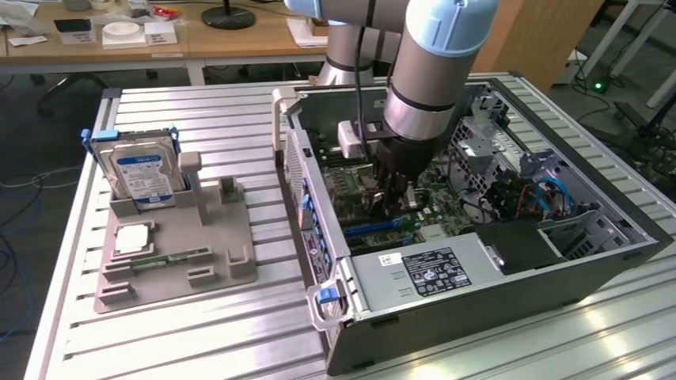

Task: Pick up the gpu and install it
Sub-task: 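Insert the gpu into the slot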

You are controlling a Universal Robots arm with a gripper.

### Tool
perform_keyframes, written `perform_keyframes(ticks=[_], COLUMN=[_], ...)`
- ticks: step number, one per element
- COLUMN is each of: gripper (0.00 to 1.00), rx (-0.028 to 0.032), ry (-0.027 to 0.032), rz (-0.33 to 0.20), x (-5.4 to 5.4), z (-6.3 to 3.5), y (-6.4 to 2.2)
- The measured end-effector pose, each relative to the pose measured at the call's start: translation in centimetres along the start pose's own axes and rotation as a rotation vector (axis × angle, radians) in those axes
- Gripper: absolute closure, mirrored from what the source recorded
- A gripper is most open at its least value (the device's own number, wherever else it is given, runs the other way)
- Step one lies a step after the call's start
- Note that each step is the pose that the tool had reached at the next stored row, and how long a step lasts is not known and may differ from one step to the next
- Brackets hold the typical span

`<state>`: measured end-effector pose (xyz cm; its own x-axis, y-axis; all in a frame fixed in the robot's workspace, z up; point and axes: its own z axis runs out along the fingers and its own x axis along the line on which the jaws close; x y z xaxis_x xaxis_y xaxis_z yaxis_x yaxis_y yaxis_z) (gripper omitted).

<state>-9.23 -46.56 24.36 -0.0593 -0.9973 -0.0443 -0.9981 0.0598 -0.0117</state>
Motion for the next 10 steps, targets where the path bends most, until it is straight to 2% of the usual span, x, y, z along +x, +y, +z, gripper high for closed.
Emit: perform_keyframes(ticks=[10], gripper=[0.72], rx=[-0.0024], ry=[0.0002], rz=[0.000], x=[0.05], z=[1.08], y=[0.48])
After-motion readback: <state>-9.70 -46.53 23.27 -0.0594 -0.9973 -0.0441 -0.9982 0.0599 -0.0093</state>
